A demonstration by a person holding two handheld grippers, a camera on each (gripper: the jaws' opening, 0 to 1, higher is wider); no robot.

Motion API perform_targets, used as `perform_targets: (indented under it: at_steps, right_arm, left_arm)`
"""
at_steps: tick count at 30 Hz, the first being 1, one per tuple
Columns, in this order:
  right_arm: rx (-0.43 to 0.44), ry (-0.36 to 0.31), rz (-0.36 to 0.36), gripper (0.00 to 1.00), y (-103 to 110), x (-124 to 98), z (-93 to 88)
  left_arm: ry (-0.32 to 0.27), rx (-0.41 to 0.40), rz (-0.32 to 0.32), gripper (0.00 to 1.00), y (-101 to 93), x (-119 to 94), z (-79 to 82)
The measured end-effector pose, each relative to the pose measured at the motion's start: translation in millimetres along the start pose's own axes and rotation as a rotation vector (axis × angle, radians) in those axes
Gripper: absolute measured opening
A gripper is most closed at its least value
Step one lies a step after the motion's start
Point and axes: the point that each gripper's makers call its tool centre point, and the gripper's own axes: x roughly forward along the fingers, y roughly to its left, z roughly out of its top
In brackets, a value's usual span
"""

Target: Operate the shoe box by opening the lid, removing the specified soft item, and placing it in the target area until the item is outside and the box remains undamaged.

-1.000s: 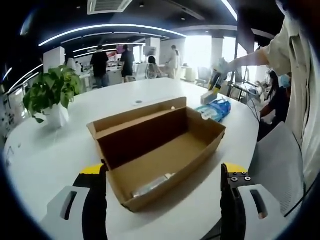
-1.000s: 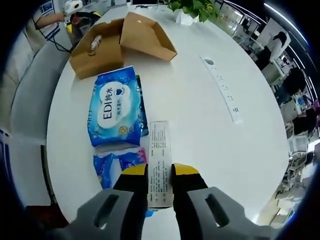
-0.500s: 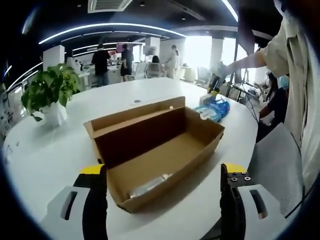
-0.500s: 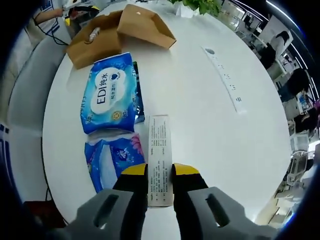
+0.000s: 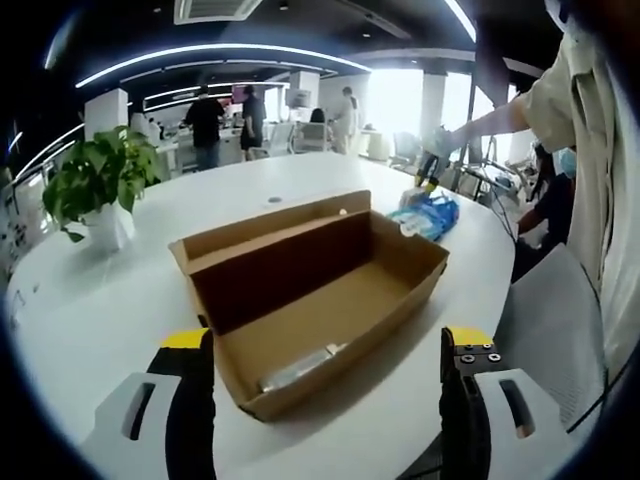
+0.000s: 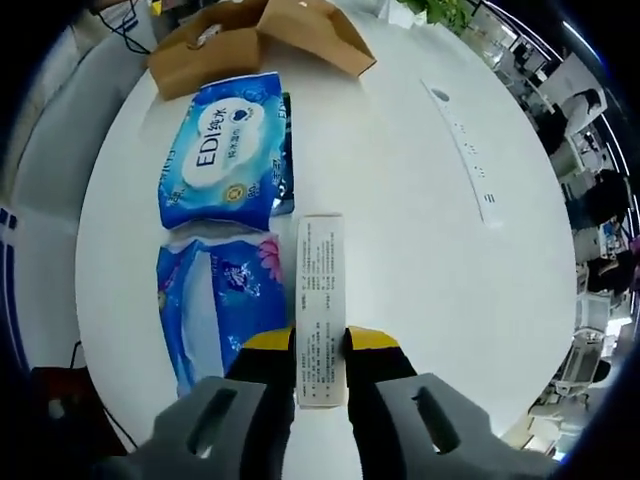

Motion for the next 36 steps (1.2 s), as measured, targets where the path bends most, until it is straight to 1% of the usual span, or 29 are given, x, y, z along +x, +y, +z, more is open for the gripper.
perform_targets:
  at_steps: [8, 12, 16, 20, 23, 32, 36]
  right_arm:
    - [-0.016, 0.009, -0.013, 0.16, -3.8, 1.5, 0.3]
    - [-0.033, 0.013, -0.037, 0.18, -7.6, 1.3, 0.8]
    - [-0.035, 0.006, -0.044, 0.24, -8.7, -0.4, 2.1]
    - [-0.029, -0.001, -0.08, 0.3, -13.7, -4.6, 4.7]
    - [-0.002, -0.008, -0.096, 0.34, -13.7, -7.6, 6.1]
    - [0.052, -0.036, -0.122, 0.39, -6.2, -19.9, 13.8]
    - [0.107, -0.069, -0.146, 0.41, -3.8, -28.8, 21.2]
  left_arm:
    - [0.008, 0.001, 0.003, 0.96, -1.0, -1.6, -2.0]
    - [0.008, 0.004, 0.002, 0.96, -0.7, -1.7, -1.2]
    - [0.002, 0.004, 0.002, 0.96, 1.0, -2.0, 1.0]
    - [-0.005, 0.006, 0.003, 0.96, 3.0, -2.7, 3.9]
    - [-0.008, 0.013, 0.0, 0.95, 3.9, -3.8, 5.8]
    - [-0.022, 0.036, -0.014, 0.95, 4.5, -6.9, 11.5]
    - [-0.031, 0.044, -0.022, 0.94, 4.6, -8.8, 15.9]
